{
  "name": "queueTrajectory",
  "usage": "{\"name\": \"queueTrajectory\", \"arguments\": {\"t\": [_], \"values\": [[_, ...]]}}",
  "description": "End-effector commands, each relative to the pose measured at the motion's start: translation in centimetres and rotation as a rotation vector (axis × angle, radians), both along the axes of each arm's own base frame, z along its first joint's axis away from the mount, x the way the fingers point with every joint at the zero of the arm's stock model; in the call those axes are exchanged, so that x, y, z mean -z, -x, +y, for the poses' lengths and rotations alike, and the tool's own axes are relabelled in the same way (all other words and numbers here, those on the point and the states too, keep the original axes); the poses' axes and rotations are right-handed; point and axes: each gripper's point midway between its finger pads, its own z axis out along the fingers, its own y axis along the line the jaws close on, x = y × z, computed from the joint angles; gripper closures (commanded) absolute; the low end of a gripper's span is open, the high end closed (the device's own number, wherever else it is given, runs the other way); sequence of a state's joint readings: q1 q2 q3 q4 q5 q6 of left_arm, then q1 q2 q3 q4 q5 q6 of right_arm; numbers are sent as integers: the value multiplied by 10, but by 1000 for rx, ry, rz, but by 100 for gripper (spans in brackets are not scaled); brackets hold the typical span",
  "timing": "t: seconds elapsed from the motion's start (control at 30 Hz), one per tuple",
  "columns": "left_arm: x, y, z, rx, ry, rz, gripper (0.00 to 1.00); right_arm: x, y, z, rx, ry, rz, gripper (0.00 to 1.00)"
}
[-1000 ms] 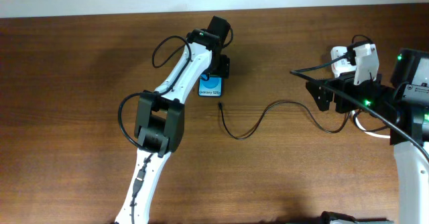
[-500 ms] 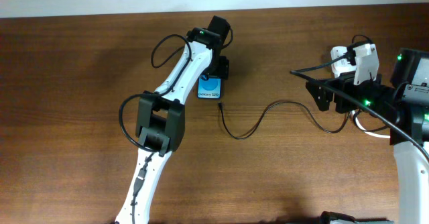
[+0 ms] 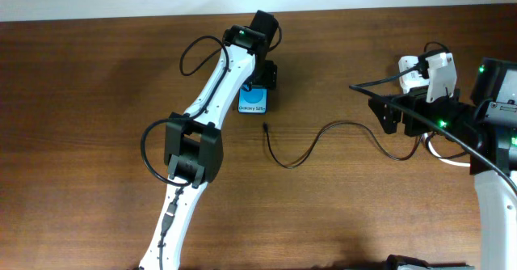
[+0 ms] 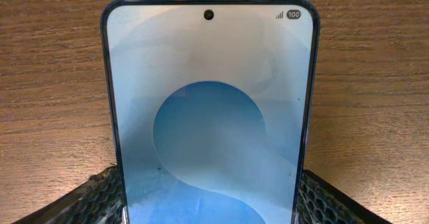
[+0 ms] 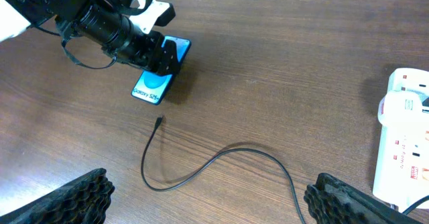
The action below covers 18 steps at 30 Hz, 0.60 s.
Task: Plug charger to phone and switch on socket
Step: 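Lift the phone with the left gripper and tilt it upright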
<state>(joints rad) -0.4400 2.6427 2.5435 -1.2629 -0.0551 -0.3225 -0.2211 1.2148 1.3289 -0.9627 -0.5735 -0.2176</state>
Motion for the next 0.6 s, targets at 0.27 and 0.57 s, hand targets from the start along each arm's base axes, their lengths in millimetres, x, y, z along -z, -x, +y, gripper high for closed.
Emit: {"name": "queueTrajectory", "arguments": {"t": [0.27,0.57], "values": [[-15,-5,0,-11,20,-24,100,-7,-3,-2,-1,15,-21,2],[-63,-4,3,-16,40,-65,100,-7,-3,-2,-1,15,-21,2]]}}
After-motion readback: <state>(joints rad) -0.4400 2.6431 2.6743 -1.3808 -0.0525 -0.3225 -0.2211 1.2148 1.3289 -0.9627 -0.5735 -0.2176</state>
